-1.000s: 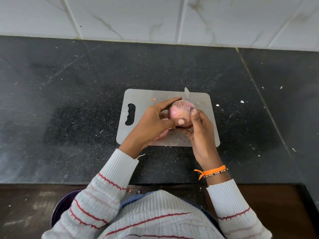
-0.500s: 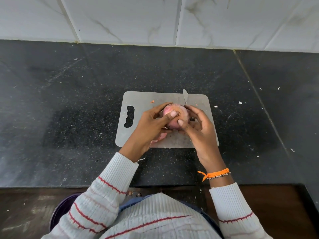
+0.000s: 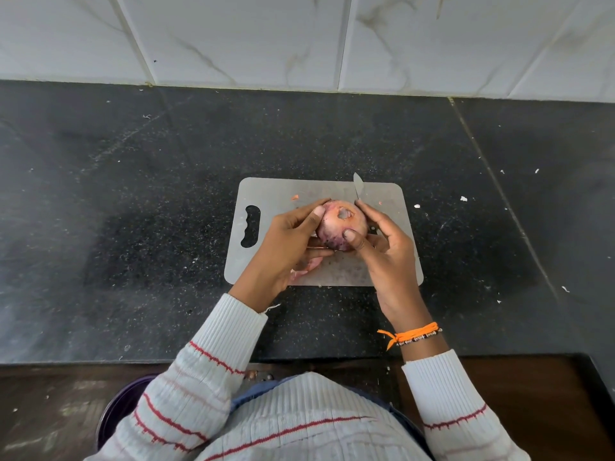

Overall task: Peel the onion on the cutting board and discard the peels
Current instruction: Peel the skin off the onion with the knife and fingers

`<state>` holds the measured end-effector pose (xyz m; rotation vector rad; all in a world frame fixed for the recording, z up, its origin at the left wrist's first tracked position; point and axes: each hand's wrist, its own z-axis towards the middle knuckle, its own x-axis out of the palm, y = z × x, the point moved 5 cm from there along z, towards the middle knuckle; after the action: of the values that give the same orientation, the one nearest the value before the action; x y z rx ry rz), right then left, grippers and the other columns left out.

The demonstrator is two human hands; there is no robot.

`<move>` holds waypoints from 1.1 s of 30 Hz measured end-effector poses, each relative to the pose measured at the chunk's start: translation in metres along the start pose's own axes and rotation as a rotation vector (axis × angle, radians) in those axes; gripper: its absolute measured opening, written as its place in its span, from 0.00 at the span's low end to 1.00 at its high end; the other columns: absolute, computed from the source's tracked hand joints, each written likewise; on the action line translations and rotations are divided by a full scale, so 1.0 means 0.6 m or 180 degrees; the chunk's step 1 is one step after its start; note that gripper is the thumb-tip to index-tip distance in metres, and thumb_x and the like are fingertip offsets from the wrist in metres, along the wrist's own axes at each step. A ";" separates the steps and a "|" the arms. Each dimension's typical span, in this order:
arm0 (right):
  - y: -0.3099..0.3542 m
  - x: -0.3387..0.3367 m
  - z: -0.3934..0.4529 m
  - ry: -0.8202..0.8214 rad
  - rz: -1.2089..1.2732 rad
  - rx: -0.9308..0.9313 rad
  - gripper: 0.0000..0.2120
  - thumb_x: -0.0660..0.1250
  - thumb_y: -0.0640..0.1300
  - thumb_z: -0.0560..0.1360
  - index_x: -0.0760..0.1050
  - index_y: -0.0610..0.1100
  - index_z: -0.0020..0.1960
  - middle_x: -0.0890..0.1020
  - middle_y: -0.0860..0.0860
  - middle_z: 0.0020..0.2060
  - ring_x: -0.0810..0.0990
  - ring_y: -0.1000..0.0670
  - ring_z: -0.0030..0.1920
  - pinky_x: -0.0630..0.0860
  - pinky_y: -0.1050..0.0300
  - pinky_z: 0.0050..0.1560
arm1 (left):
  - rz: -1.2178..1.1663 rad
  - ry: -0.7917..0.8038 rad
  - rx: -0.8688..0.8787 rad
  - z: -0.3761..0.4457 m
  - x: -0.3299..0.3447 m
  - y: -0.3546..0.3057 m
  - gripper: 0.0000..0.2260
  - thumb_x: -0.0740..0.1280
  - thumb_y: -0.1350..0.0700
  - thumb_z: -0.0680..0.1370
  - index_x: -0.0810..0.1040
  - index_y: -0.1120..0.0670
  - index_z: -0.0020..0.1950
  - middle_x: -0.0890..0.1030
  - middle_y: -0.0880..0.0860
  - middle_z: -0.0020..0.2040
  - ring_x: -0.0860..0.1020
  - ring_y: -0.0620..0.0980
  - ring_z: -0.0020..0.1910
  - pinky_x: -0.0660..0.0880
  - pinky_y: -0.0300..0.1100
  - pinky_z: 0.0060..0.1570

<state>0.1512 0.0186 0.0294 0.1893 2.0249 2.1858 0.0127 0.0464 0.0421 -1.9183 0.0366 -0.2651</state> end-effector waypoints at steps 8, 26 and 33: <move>-0.019 -0.008 0.005 -0.0052 0.0161 0.0287 0.17 0.66 0.53 0.74 0.77 0.49 0.61 0.80 0.50 0.58 0.78 0.49 0.60 0.75 0.39 0.60 | -0.0043 0.0341 0.0008 -0.010 0.008 -0.009 0.23 0.67 0.68 0.73 0.71 0.58 0.68 0.79 0.58 0.45 0.81 0.43 0.32 0.76 0.31 0.29; -0.030 0.001 -0.010 0.0276 0.0728 0.0873 0.22 0.55 0.60 0.72 0.77 0.46 0.53 0.85 0.50 0.41 0.83 0.54 0.39 0.78 0.62 0.37 | 0.0422 -0.0070 0.0425 -0.007 -0.005 -0.009 0.13 0.70 0.63 0.73 0.79 0.56 0.57 0.78 0.49 0.40 0.78 0.38 0.35 0.75 0.30 0.35; -0.017 0.002 -0.013 0.0031 0.0673 0.0534 0.21 0.64 0.52 0.73 0.74 0.41 0.61 0.82 0.45 0.53 0.82 0.50 0.50 0.79 0.56 0.47 | 0.0016 0.0050 0.0165 -0.010 0.004 -0.002 0.11 0.63 0.59 0.78 0.77 0.56 0.60 0.82 0.50 0.48 0.82 0.45 0.39 0.79 0.35 0.41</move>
<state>0.1487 0.0121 0.0188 0.4323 2.2890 2.1324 0.0139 0.0409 0.0458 -1.8645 0.0444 -0.2752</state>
